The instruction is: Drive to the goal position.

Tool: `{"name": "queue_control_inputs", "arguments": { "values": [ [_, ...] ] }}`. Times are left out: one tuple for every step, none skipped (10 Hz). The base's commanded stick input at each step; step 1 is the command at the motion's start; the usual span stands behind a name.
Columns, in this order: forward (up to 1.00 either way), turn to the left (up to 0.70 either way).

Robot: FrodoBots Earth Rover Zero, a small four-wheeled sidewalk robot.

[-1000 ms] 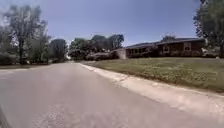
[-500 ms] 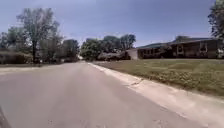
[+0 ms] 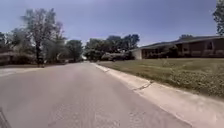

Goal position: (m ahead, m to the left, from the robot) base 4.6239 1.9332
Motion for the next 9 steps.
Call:
{"name": "queue_control_inputs", "arguments": {
  "values": [
    [0.7, 0.32],
    [0.7, 0.06],
    [0.7, 0.0],
    [0.7, 0.0],
    [0.7, 0.0],
    [0.7, 0.19],
    [0.7, 0.23],
    [0.7, 0.14],
    [0.7, 0.03]
  ]
}}
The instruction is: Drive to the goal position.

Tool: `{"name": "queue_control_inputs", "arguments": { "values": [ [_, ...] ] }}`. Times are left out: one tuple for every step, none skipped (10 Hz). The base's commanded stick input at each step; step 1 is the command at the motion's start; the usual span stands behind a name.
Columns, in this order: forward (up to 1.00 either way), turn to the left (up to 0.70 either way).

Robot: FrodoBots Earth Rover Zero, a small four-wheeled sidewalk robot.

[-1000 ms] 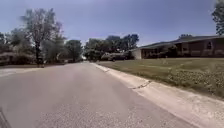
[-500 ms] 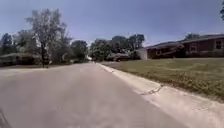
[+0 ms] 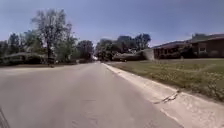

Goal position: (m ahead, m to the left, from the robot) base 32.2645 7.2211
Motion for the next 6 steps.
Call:
{"name": "queue_control_inputs", "arguments": {
  "values": [
    [0.7, 0.0],
    [0.7, 0.18],
    [0.7, 0.17],
    [0.7, 0.0],
    [0.7, 0.0],
    [0.7, 0.0]
  ]
}}
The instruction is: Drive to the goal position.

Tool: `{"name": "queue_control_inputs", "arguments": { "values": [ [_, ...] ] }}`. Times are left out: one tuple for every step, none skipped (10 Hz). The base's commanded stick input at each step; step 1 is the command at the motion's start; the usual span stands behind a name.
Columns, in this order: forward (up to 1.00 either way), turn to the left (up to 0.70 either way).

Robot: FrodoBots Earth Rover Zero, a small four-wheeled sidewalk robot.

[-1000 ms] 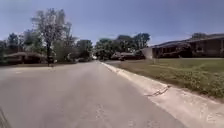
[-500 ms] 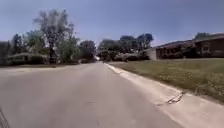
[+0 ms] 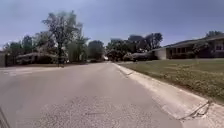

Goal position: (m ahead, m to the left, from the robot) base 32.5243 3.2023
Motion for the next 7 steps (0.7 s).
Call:
{"name": "queue_control_inputs", "arguments": {
  "values": [
    [0.7, 0.0],
    [0.7, 0.0],
    [0.7, 0.0],
    [0.7, 0.0],
    [0.7, 0.0],
    [0.7, 0.0],
    [0.7, 0.0]
  ]
}}
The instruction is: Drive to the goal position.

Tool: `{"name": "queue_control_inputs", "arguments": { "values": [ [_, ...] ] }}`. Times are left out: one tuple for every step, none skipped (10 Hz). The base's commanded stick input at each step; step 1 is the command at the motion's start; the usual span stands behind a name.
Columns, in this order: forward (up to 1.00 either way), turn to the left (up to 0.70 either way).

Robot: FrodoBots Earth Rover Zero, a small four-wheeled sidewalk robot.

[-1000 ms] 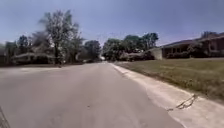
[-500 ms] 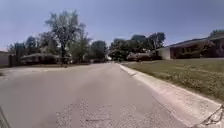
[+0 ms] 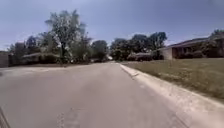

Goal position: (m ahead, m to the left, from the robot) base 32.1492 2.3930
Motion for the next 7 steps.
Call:
{"name": "queue_control_inputs", "arguments": {
  "values": [
    [0.7, 0.0],
    [0.7, 0.0],
    [0.7, 0.0],
    [0.7, 0.0],
    [0.7, 0.0],
    [0.7, 0.0],
    [0.7, 0.0]
  ]
}}
